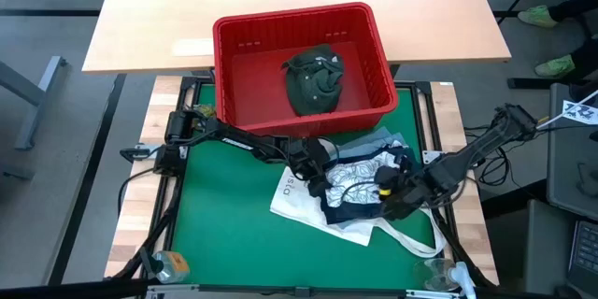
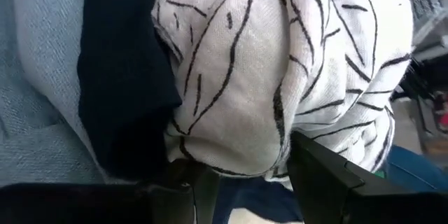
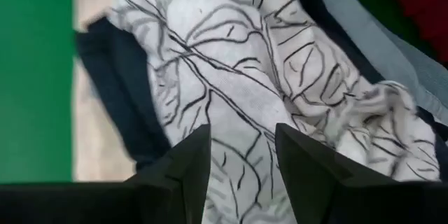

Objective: Fold laundry
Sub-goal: Fold the patterned white shirt

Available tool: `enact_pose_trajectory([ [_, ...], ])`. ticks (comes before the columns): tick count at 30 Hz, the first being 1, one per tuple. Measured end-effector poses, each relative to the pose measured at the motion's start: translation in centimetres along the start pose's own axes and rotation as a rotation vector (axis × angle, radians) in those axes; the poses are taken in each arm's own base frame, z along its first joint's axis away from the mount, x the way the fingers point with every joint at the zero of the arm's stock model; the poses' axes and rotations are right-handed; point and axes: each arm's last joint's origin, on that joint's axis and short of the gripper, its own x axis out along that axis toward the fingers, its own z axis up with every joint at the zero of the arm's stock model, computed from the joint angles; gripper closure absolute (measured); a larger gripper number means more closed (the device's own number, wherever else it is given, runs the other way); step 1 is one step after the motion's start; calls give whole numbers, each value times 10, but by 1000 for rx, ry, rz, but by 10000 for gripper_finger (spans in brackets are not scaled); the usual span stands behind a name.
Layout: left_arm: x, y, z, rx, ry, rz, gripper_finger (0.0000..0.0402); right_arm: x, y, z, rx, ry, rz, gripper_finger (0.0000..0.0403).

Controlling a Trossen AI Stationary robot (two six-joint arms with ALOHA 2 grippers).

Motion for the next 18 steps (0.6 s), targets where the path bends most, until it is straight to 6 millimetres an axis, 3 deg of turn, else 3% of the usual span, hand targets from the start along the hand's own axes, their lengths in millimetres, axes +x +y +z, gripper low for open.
enact_pose_trajectory([
  [9,-14,-13,6,-3,-53,36,250,40,19,-10,-78,206,-111,244],
  [18,-36,-20,4,30,32,97,250,41,20,-11,-78,236,-101,244],
])
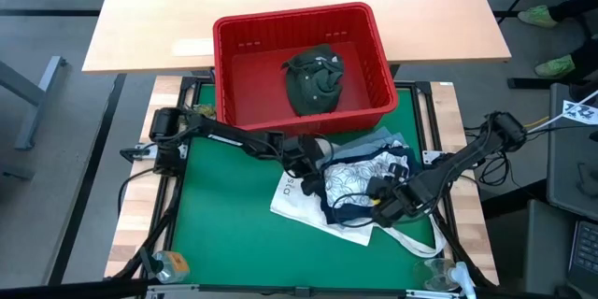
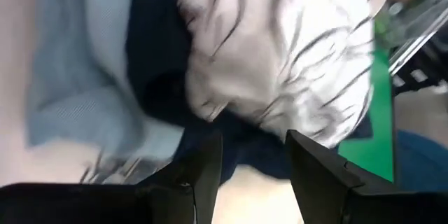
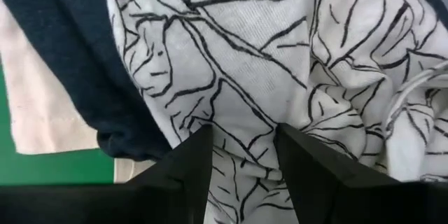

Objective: Fold laundry
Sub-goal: Fold the patterned white shirt

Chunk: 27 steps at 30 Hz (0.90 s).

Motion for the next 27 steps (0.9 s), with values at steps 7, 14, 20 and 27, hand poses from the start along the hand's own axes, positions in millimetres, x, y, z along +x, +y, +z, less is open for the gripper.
enact_pose_trajectory([
  [7,-23,-11,2,53,-13,50,250,-15,0,5,14,-26,54,244],
  [14,-25,-34,-5,106,-42,-14,250,-36,6,22,-35,-240,33,244],
  [20,-16,-63,-23,167,-167,70,250,-37,4,26,-43,-349,-53,244],
  [27,7,-85,-47,190,-387,245,250,-36,3,25,-52,-333,-63,244],
])
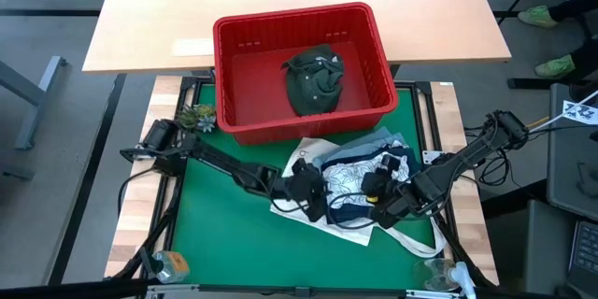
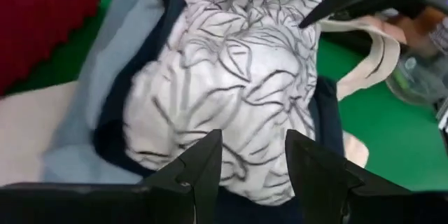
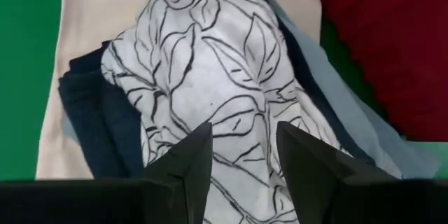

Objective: Fold laundry
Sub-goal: Fold the patterned white shirt

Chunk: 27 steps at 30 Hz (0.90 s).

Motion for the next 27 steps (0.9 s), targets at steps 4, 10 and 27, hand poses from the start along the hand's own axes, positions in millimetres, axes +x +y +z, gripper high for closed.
enact_pose_trajectory([
  [4,8,-11,-15,-17,-17,-34,250,0,0,-2,-9,35,22,244],
  [10,19,-18,-36,1,1,-48,250,0,0,-3,-22,66,32,244],
  [27,14,-22,-34,60,-137,116,250,-1,25,13,-74,-106,233,244],
])
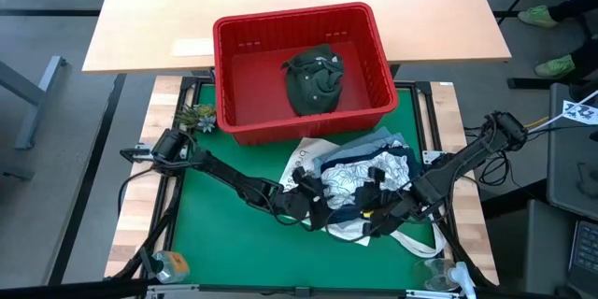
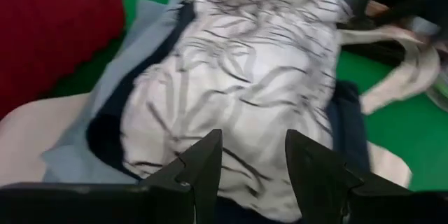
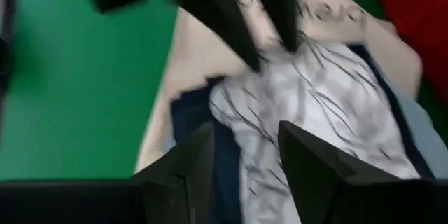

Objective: Fold laundry
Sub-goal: Fold the patterned white shirt

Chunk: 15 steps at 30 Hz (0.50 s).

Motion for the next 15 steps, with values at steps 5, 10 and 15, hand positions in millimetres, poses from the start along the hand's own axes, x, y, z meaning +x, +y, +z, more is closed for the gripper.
enact_pose_trajectory([
  [5,11,13,7,-82,22,-15,250,15,11,3,-75,-20,22,244],
  [10,23,27,13,-136,66,-54,250,35,19,-2,-159,19,-3,244],
  [15,31,39,18,-155,102,-95,250,52,23,-7,-190,35,-83,244],
])
